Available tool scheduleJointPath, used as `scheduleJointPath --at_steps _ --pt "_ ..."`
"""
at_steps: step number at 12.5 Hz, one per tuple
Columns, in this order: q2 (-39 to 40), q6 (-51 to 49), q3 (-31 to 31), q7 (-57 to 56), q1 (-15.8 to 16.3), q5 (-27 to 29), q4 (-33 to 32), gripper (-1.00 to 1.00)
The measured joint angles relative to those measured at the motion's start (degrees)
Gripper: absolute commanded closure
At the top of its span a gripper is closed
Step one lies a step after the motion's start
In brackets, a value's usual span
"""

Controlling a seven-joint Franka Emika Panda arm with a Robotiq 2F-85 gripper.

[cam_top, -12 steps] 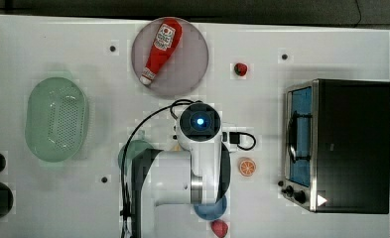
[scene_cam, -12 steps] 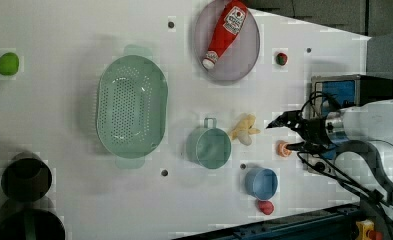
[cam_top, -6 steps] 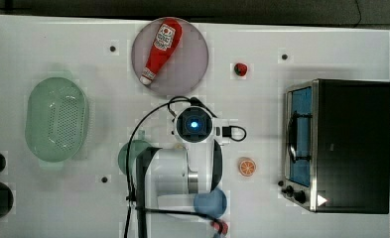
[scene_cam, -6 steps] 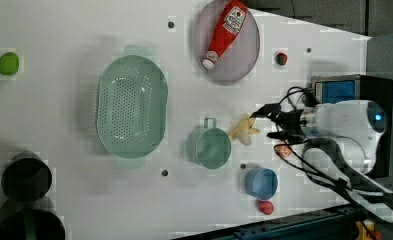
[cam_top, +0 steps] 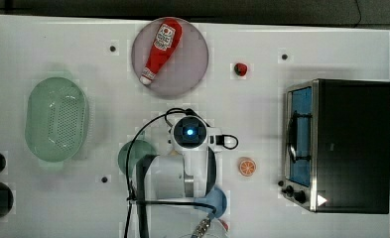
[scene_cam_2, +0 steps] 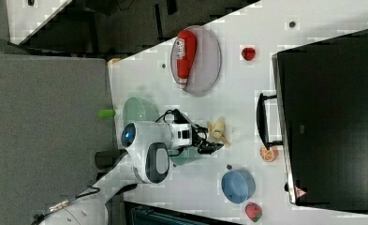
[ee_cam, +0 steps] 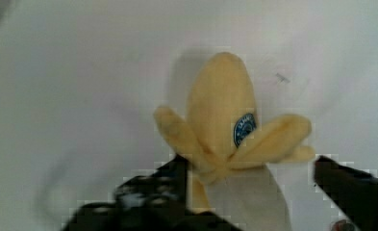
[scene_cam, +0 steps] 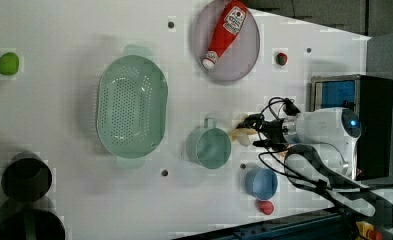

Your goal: Pick banana from table and place on oven.

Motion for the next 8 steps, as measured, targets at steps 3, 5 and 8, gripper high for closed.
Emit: scheduleJointPath --at_steps 3,5,8 --pt "0.1 1.2 0.2 -0.1 1.1 1.1 0.2 0.27" --pt "-0.3 2.9 0.1 0.0 0.9 1.1 -0.6 0.5" --pt "-0.5 3.1 0.1 0.0 0.8 0.1 -1.1 0.5"
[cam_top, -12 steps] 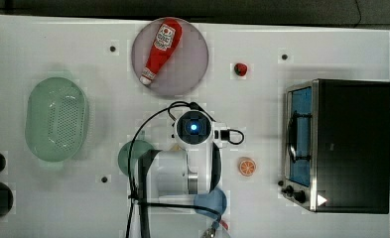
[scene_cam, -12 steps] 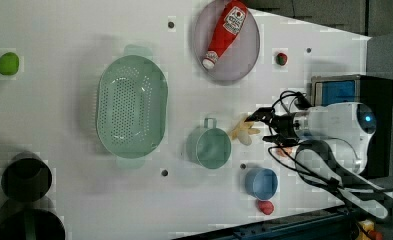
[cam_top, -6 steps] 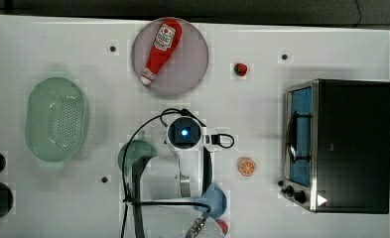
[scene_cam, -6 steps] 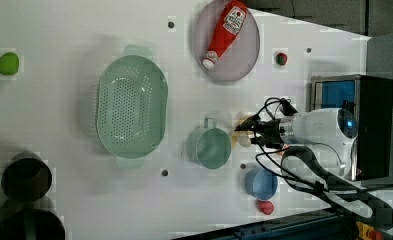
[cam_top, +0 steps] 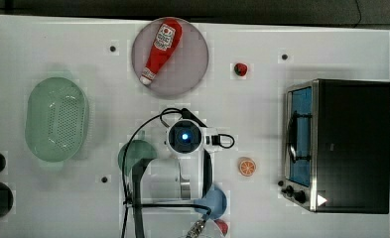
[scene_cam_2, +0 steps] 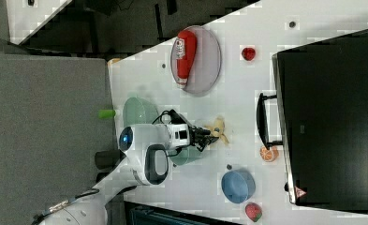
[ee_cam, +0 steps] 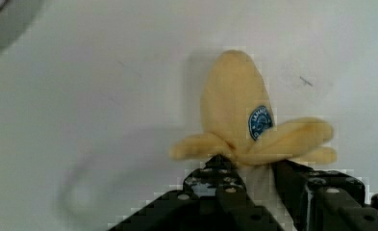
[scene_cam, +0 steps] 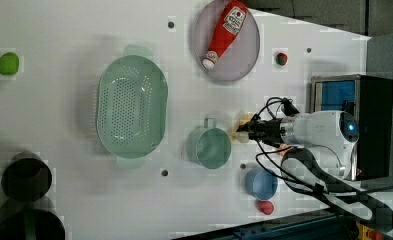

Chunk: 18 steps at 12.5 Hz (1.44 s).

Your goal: Pick banana from table and place on oven.

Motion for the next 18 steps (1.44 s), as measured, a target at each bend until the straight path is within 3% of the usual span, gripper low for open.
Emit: scheduleJointPath --at_steps 3,5,11,15,18 --pt "-6.0 -5.9 0.0 -0.1 -0.9 -0.6 -1.3 0.5" --pt "-14.4 -13.7 0.1 -0.1 -1.7 0.2 -1.1 0.5" --pt "-42.1 -38.3 -2.0 -0.5 -1.0 1.1 11.8 0.5" --pt "-46.3 -53.5 -4.6 -0.6 -0.7 0.4 21.4 0.5" --pt "-43.8 -53.7 -9.3 -2.1 -0.9 0.8 22.8 0.5"
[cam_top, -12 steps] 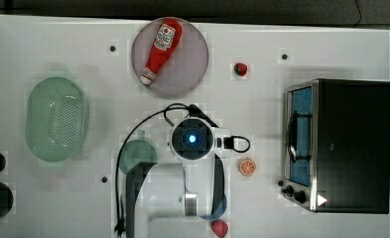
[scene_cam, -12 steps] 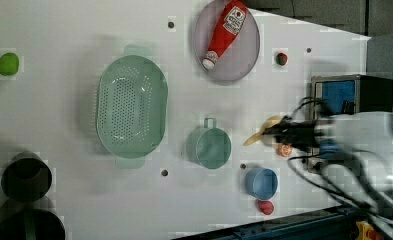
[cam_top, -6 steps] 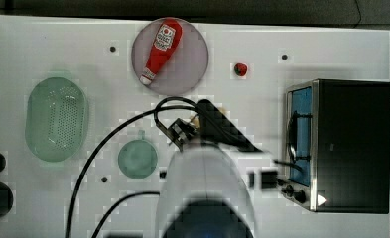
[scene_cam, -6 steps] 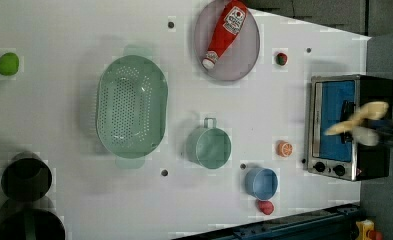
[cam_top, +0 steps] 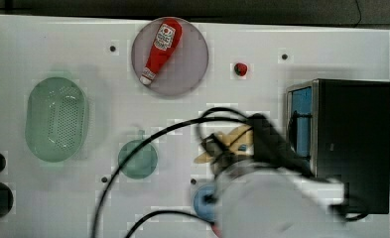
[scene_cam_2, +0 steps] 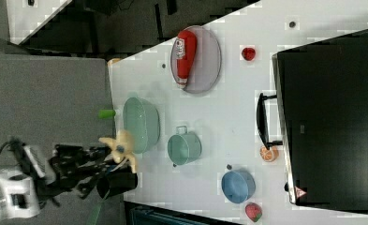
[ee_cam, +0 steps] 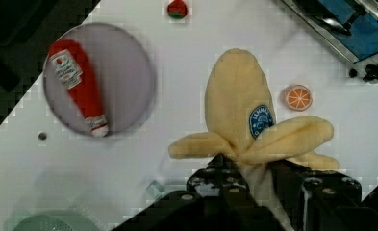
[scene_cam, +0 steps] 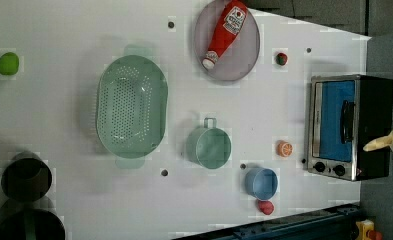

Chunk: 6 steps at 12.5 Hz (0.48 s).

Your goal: Pick banana from table and place on oven.

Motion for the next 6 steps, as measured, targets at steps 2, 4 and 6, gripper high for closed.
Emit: scheduleJointPath --at_steps 2,4,6 --pt "3.4 0.7 -4.8 -5.1 0.3 0.1 -0.8 0.5" --pt "8.4 3.4 -11.2 -12.3 0.0 -2.3 -1.0 0.5" --pt "14.7 7.5 -20.2 -21.3 -0.1 -2.5 -0.2 0.5"
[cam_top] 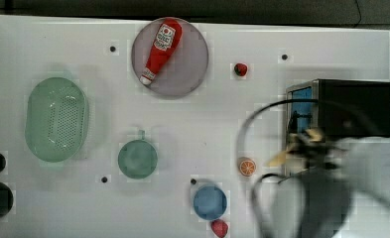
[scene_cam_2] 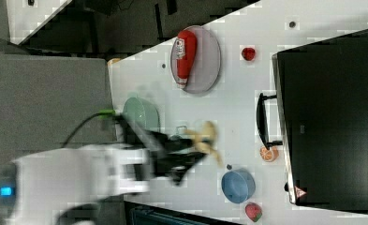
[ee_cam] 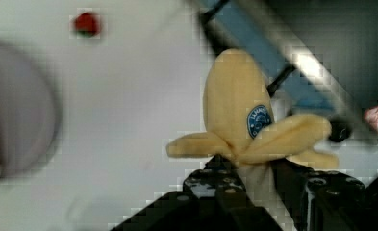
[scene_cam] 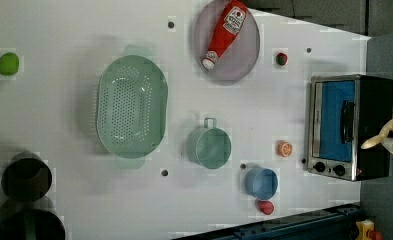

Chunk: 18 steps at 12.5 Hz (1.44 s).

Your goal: Pick banana from table and place on oven.

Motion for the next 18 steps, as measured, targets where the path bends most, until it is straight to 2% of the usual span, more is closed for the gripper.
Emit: scheduleJointPath --at_steps 3,5,6,9,15,16,18 --pt "9.5 11.2 -8.9 -14.0 -2.2 1.6 0.7 0.5" --pt "14.3 12.6 -11.2 -21.4 -3.8 1.4 2.4 0.5" --pt "16.5 12.3 -13.0 -24.7 -3.5 0.3 3.9 0.5" --pt "19.5 13.2 -13.5 -33.0 -4.5 2.4 6.1 0.44" --pt "18.9 14.0 -11.4 -36.8 -3.1 0.9 8.6 -0.88" --pt "18.8 14.0 -11.6 -36.8 -2.7 0.9 9.5 -1.0" --pt "18.7 13.8 -11.7 -36.9 -2.3 2.7 10.9 -1.0"
